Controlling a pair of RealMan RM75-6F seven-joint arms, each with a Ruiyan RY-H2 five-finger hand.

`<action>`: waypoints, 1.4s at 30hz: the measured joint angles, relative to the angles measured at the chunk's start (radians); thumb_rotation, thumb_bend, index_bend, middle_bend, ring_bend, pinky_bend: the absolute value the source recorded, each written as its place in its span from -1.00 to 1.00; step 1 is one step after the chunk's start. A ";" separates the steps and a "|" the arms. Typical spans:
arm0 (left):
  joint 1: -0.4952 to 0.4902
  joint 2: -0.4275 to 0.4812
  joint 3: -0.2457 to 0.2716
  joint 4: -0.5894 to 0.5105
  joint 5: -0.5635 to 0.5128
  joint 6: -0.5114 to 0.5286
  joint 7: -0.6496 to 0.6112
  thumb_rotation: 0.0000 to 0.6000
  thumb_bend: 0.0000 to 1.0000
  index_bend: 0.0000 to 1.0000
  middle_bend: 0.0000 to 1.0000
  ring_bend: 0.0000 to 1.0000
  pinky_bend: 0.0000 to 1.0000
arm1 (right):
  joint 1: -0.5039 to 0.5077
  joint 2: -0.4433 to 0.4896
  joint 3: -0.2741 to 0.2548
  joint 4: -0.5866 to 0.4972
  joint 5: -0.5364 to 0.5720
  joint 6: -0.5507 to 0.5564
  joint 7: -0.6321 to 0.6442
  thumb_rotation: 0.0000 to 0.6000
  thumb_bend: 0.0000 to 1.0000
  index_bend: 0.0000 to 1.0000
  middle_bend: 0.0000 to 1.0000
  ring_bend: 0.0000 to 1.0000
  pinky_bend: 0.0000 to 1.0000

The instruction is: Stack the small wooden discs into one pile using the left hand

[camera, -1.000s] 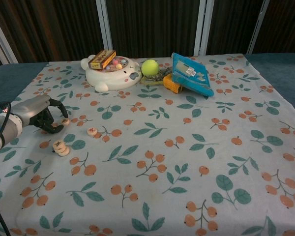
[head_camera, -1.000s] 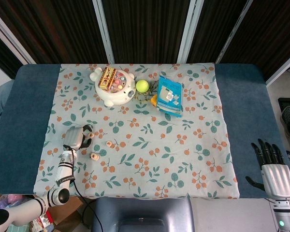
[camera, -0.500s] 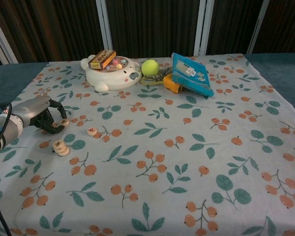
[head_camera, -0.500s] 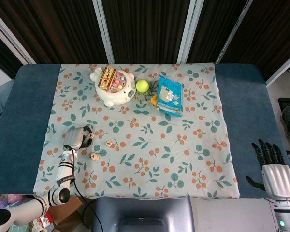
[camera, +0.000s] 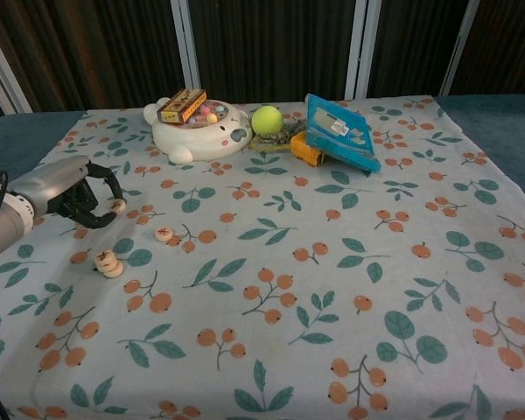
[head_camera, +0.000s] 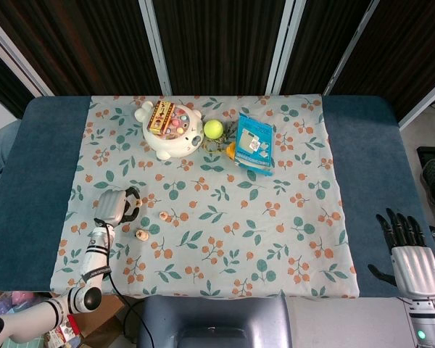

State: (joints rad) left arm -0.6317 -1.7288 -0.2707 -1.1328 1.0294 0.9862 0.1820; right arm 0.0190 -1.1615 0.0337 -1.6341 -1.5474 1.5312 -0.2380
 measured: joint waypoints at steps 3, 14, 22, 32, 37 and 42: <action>0.015 0.032 0.013 -0.081 0.026 0.026 0.002 1.00 -0.21 0.02 1.00 1.00 1.00 | 0.001 -0.002 -0.002 -0.001 -0.003 -0.001 -0.004 1.00 -0.75 -1.00 -1.00 -1.00 -1.00; 0.085 0.184 0.110 -0.404 0.126 0.086 0.018 1.00 -0.20 0.00 1.00 1.00 1.00 | 0.002 0.000 -0.006 -0.002 -0.011 -0.003 0.001 1.00 -0.75 -1.00 -1.00 -1.00 -1.00; 0.100 0.183 0.143 -0.401 0.138 0.089 0.031 1.00 -0.20 0.00 1.00 1.00 1.00 | 0.001 0.000 -0.007 0.000 -0.013 0.000 0.004 1.00 -0.75 -1.00 -1.00 -1.00 -1.00; 0.108 0.180 0.148 -0.368 0.138 0.083 0.006 1.00 -0.20 -0.01 1.00 1.00 1.00 | 0.001 -0.003 -0.008 0.000 -0.013 -0.001 -0.004 1.00 -0.75 -1.00 -1.00 -1.00 -1.00; 0.111 0.180 0.152 -0.355 0.142 0.078 -0.002 1.00 -0.20 -0.02 1.00 1.00 1.00 | 0.002 -0.004 -0.011 -0.002 -0.017 -0.005 -0.009 1.00 -0.75 -1.00 -1.00 -1.00 -1.00; 0.113 0.181 0.154 -0.345 0.141 0.074 -0.008 1.00 -0.20 -0.03 1.00 1.00 1.00 | 0.003 -0.005 -0.011 -0.002 -0.016 -0.006 -0.010 1.00 -0.75 -1.00 -1.00 -1.00 -1.00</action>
State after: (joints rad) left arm -0.5186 -1.5479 -0.1171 -1.4782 1.1707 1.0600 0.1742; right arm 0.0221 -1.1666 0.0226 -1.6357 -1.5639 1.5253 -0.2481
